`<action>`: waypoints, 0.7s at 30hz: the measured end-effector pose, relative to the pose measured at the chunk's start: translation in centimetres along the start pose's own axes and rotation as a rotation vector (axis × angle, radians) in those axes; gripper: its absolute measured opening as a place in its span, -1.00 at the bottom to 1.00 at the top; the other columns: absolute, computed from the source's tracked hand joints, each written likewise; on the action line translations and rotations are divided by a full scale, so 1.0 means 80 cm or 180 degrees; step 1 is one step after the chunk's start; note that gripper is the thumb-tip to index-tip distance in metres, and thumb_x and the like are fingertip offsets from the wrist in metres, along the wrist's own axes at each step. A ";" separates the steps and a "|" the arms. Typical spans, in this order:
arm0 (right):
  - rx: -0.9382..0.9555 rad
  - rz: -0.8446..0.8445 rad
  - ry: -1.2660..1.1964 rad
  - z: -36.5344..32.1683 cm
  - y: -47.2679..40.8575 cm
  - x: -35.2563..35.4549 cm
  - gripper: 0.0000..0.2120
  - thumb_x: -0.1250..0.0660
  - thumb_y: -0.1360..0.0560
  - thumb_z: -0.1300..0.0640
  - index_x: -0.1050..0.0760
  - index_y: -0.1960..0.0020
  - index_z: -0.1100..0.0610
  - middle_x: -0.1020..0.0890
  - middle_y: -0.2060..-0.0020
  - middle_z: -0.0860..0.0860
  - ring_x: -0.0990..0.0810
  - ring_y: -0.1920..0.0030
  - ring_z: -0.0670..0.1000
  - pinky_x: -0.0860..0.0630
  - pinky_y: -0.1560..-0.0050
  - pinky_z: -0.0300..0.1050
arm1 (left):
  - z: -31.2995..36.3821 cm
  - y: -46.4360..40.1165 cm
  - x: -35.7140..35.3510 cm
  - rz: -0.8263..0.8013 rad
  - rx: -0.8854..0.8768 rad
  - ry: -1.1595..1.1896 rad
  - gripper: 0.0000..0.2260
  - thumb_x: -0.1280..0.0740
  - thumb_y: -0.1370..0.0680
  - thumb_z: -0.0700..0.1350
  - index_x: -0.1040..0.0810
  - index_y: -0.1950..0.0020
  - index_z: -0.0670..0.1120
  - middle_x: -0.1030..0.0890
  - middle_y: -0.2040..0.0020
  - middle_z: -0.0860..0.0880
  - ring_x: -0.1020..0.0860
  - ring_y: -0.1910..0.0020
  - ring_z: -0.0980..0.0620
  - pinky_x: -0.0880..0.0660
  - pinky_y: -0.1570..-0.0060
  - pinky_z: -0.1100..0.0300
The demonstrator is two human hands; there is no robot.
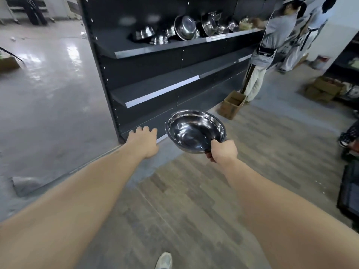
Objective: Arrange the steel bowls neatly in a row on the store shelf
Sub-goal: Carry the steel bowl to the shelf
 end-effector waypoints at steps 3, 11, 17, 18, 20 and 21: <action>-0.0009 0.0080 -0.0006 -0.042 -0.068 -0.010 -0.64 -0.22 -0.44 0.21 -0.50 -0.19 0.33 -0.67 0.40 0.15 -0.54 0.63 -0.01 -0.45 0.56 -0.21 | 0.006 -0.091 0.033 0.0031 -0.0088 -0.0076 -0.51 -0.18 -0.61 0.06 -0.24 -0.51 -0.08 -0.37 -0.42 -0.17 -0.30 -0.43 -0.20 -0.29 -0.38 -0.12; 0.0000 0.0262 -0.0072 -0.138 -0.244 -0.018 -0.62 -0.21 -0.44 0.19 -0.51 -0.19 0.34 -0.70 0.13 0.27 -0.55 0.63 0.00 -0.50 0.52 -0.19 | 0.050 -0.290 0.112 0.0163 -0.0316 -0.0226 -0.48 -0.17 -0.61 0.09 -0.23 -0.52 -0.09 -0.37 -0.42 -0.18 -0.33 -0.42 -0.19 -0.30 -0.39 -0.14; 0.0017 0.0173 -0.0126 -0.187 -0.384 -0.043 -0.62 -0.20 -0.45 0.22 -0.49 -0.22 0.32 -0.69 0.28 0.22 -0.53 0.64 -0.01 -0.52 0.54 -0.18 | 0.077 -0.423 0.139 0.0162 -0.0230 -0.0268 -0.50 -0.17 -0.61 0.06 -0.24 -0.51 -0.08 -0.38 -0.41 -0.16 -0.33 -0.41 -0.18 -0.31 -0.37 -0.11; 0.0019 0.0148 -0.0128 -0.196 -0.407 -0.048 -0.61 -0.20 -0.45 0.21 -0.49 -0.23 0.31 -0.67 0.34 0.20 -0.56 0.59 0.02 -0.58 0.46 -0.12 | 0.079 -0.445 0.145 0.0165 -0.0194 -0.0283 -0.51 -0.17 -0.61 0.06 -0.25 -0.50 -0.08 -0.38 -0.40 -0.16 -0.33 -0.40 -0.17 -0.31 -0.37 -0.10; 0.0044 0.0069 -0.0157 -0.220 -0.456 -0.060 -0.62 -0.20 -0.45 0.21 -0.48 -0.23 0.31 -0.66 0.38 0.18 -0.58 0.51 0.08 -0.60 0.35 -0.04 | 0.082 -0.491 0.162 0.0188 -0.0108 -0.0312 -0.51 -0.17 -0.61 0.06 -0.25 -0.51 -0.08 -0.36 -0.41 -0.16 -0.30 -0.42 -0.18 -0.30 -0.38 -0.10; 0.0073 0.0021 -0.0161 -0.235 -0.480 -0.067 -0.62 -0.21 -0.45 0.20 -0.49 -0.22 0.31 -0.67 0.35 0.19 -0.59 0.48 0.09 -0.61 0.34 -0.04 | 0.083 -0.513 0.172 0.0202 -0.0064 -0.0331 -0.50 -0.17 -0.61 0.07 -0.23 -0.52 -0.07 -0.35 -0.43 -0.16 -0.28 -0.44 -0.18 -0.28 -0.40 -0.11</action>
Point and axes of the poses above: each hand's wrist, its own y-axis away from the middle knuckle, its own x-axis out of the back of the hand, z = x × y, the point moved 4 cm from there along -y, towards the middle knuckle
